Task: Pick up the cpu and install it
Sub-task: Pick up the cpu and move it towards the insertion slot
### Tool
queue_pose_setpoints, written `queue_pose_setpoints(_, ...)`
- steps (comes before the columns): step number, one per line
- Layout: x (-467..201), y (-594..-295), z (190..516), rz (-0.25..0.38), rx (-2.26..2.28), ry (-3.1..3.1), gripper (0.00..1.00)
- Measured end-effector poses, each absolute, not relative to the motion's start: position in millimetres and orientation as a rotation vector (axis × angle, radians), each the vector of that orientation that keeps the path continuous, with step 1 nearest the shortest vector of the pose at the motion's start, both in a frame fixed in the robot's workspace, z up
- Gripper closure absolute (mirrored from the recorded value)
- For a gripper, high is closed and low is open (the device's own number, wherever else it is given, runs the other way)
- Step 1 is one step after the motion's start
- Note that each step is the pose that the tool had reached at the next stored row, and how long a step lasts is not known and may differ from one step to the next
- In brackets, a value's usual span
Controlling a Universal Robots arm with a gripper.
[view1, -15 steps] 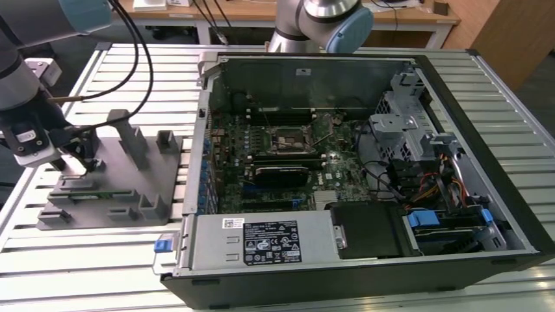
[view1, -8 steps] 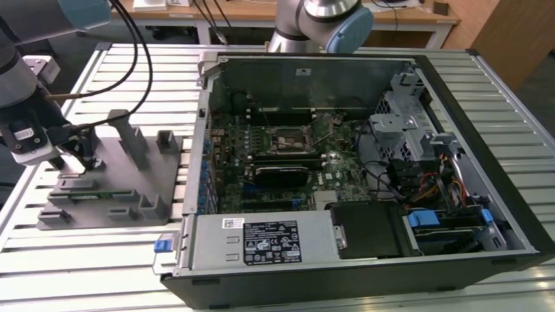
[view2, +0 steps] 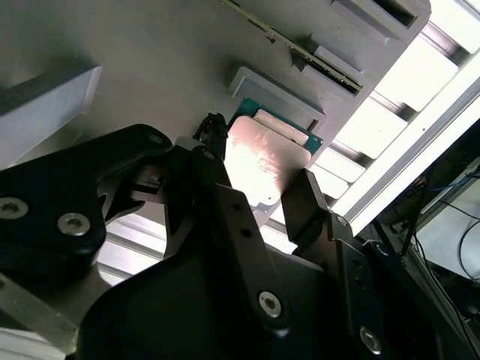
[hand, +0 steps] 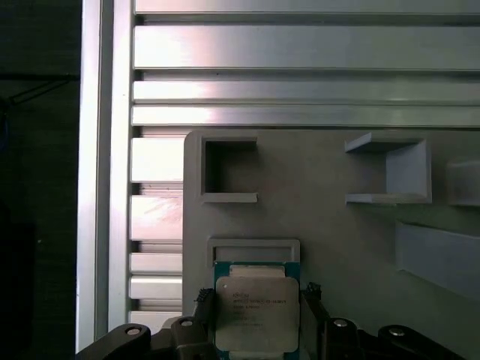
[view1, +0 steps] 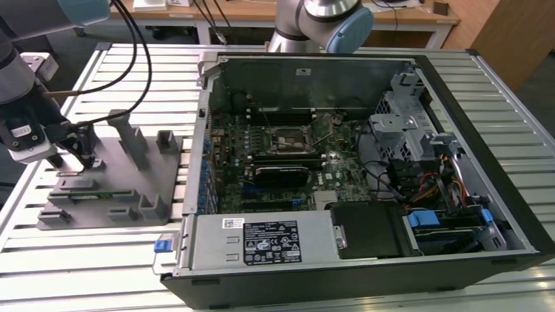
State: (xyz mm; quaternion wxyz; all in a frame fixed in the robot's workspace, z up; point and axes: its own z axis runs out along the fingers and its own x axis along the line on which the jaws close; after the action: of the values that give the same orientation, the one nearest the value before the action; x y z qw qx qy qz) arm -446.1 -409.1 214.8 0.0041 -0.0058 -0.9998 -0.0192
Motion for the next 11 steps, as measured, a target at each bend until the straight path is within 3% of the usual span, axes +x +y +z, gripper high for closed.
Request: queue_pose_setpoints(11, -446.1, -408.2, 220.9, -0.060, -0.018, -3.133, 0.46)
